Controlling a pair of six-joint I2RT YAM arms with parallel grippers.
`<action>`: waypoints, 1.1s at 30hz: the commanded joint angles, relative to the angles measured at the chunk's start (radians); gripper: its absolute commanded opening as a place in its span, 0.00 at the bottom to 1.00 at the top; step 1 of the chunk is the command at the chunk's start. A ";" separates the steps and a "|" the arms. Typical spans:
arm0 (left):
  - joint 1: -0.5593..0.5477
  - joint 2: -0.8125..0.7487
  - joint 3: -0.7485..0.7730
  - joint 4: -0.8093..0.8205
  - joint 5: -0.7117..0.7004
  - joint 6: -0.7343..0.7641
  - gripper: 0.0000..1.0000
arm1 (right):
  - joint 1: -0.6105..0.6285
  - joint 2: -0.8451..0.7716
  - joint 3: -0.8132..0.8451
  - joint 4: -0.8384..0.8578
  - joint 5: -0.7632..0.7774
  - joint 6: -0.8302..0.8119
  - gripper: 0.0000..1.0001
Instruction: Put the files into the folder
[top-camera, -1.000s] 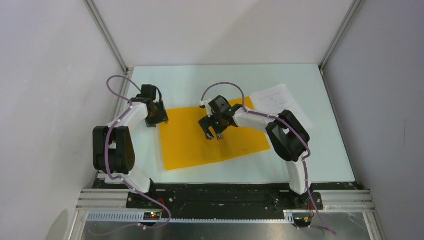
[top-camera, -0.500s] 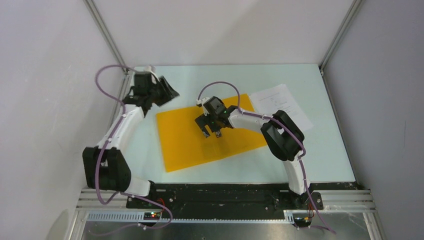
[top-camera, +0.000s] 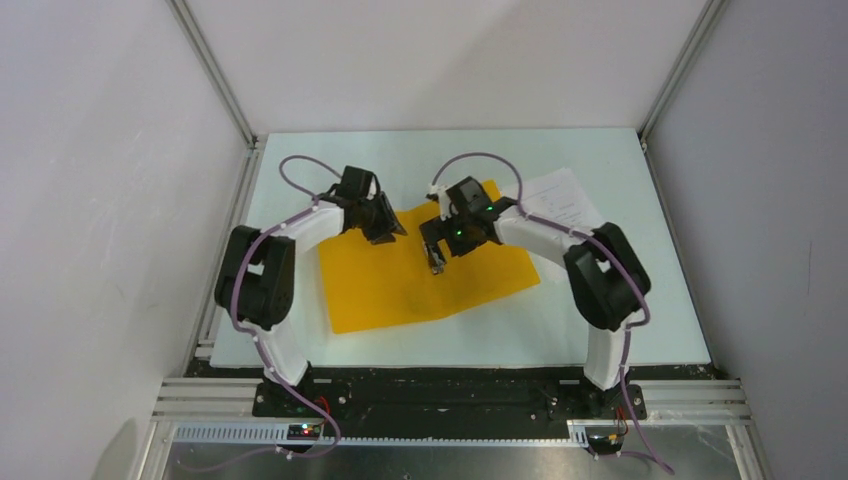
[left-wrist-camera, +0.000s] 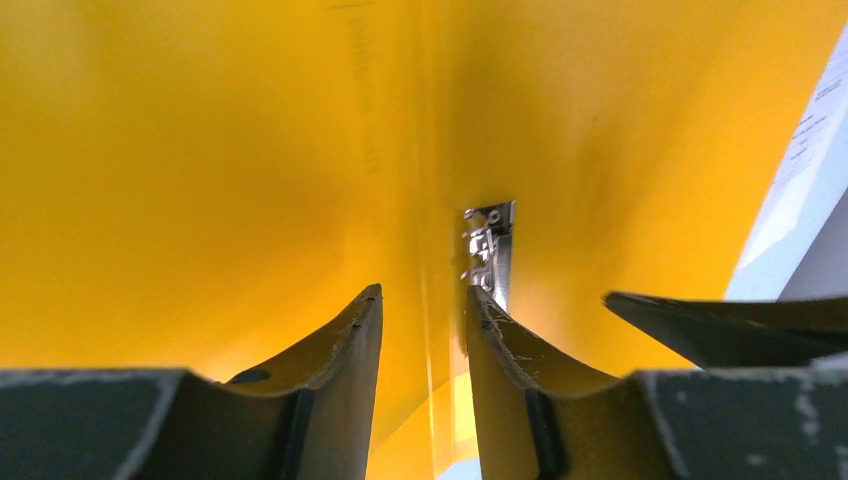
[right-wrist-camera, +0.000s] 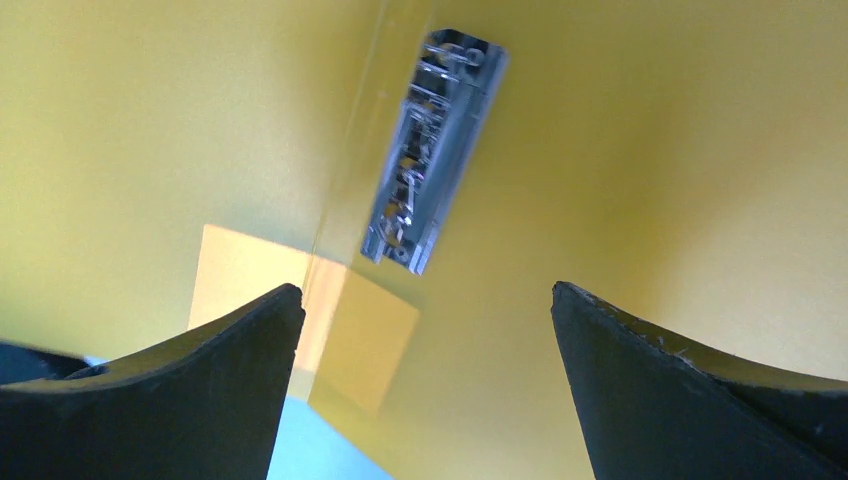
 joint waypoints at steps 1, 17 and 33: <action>-0.059 0.082 0.084 0.030 -0.029 -0.020 0.41 | -0.081 -0.158 -0.043 -0.024 -0.060 0.032 0.99; -0.136 0.201 0.125 0.030 -0.038 -0.093 0.31 | -0.185 -0.190 -0.256 0.056 -0.137 0.034 0.71; -0.148 0.250 0.143 0.029 -0.063 -0.152 0.18 | -0.110 -0.190 -0.247 0.059 -0.117 -0.009 0.68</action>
